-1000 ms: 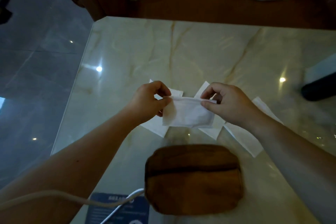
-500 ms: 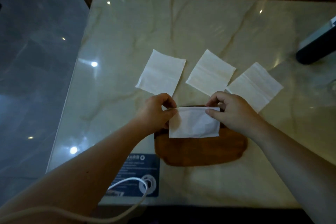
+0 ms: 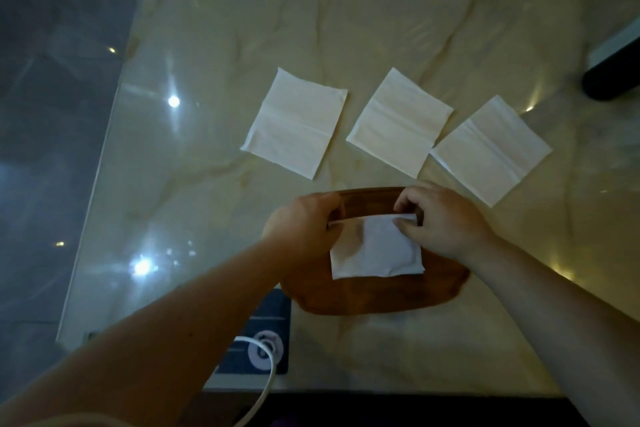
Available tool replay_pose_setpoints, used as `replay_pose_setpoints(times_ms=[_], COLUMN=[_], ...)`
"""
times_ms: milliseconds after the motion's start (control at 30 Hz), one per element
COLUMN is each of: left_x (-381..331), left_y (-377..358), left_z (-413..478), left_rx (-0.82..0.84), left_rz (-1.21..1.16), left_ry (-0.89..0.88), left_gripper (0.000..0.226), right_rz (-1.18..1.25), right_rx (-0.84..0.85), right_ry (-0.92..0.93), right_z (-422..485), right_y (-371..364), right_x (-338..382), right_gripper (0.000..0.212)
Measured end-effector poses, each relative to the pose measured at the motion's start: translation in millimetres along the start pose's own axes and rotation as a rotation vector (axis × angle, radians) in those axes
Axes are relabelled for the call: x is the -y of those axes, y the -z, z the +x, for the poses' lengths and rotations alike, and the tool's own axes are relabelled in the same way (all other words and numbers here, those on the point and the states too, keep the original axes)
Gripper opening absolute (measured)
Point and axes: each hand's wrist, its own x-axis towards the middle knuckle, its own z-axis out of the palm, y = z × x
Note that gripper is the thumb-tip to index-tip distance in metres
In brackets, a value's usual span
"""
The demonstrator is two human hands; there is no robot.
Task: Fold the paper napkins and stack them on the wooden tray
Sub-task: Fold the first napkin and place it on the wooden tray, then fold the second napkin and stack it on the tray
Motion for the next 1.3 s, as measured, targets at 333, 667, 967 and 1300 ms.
replay_pose_setpoints(times_ms=[333,667,967,1300], left_x=[26,64,79,83], left_y=[66,117,127,144], left_z=[59,141,197,208], left_rx=[-0.114,-0.177,-0.087,-0.047], left_rz=[0.205,0.341,0.465,0.342], left_ry=[-0.007,-0.012,-0.073,-0.045], left_gripper=[0.019,0.020,0.043,0.013], right_rz=[-0.042,-0.006,-0.144,-0.105], right_rx=[-0.016,-0.015,0.045,0.034], right_ry=[0.022,0.058,0.016,0.124], right_z=[78,190,244,266], right_y=[34,48,43,53], right_x=[6,28,24,36], right_gripper=[0.016,0.014,0.032,0.005])
